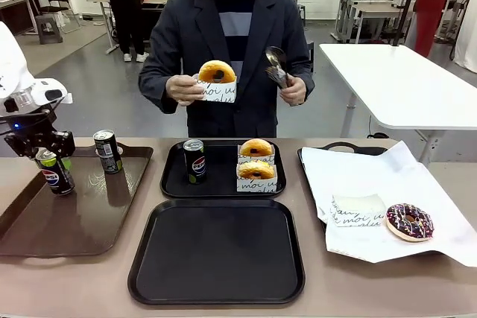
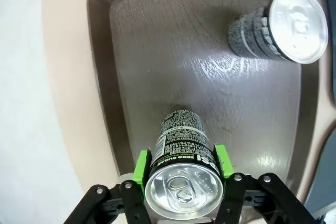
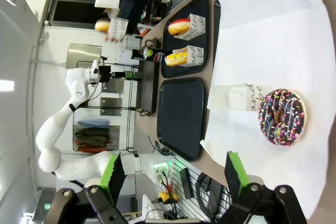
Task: Set up donuts and drinks on trays.
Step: Pick up one Pepsi coke from the Handle tray and place it on the Flat Tray without a Pepsi coke.
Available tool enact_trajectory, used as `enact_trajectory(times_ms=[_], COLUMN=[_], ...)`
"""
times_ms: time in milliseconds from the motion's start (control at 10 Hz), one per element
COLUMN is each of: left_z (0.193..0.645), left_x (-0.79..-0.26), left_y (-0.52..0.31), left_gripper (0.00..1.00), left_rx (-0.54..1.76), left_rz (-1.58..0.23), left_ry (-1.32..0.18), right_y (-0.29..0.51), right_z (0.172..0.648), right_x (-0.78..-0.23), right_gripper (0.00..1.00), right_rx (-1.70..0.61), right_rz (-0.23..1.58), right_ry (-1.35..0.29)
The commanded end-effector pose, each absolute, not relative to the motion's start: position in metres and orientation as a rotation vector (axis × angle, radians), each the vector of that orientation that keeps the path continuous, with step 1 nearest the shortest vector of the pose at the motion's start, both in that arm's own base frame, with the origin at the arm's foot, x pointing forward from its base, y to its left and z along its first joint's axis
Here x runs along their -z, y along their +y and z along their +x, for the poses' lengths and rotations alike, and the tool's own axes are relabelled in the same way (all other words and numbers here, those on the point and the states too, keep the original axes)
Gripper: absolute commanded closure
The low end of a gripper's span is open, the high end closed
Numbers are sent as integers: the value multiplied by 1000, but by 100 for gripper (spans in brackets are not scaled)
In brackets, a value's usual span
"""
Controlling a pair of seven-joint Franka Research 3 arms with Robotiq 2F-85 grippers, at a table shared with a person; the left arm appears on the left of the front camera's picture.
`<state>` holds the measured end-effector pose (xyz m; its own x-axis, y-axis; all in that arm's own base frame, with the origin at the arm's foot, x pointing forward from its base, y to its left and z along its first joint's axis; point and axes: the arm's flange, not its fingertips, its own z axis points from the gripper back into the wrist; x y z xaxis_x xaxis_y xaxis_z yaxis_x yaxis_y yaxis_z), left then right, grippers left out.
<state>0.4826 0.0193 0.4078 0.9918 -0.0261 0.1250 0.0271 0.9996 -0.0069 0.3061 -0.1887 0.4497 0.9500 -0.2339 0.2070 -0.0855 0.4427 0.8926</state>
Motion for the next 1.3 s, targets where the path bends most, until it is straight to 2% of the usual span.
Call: enact_trajectory(times_ms=[0, 300, 500, 700, 800, 1200], left_z=[441, 374, 353, 363, 348, 348], left_x=[-467, -533, -547, -543, -556, -556], left_y=[16, 14, 18, 30, 17, 17], left_gripper=[100, 100, 100, 100, 100, 100], left_rx=[54, 90, 86, 1, 56, 56], left_rz=[-22, -36, -70, -56, -34, -34], left_ry=[-145, -220, -232, -211, -224, -224], right_y=[-189, -189, -189, -189, -189, -189], right_z=[309, 309, 309, 309, 309, 309], right_x=[-451, -451, -451, -451, -451, -451], right_gripper=[0, 0, 0, 0, 0, 0], right_rx=[81, 81, 81, 81, 81, 81], right_rz=[1135, 1135, 1135, 1135, 1135, 1135], right_ry=[-350, -350, -350, -350, -350, -350])
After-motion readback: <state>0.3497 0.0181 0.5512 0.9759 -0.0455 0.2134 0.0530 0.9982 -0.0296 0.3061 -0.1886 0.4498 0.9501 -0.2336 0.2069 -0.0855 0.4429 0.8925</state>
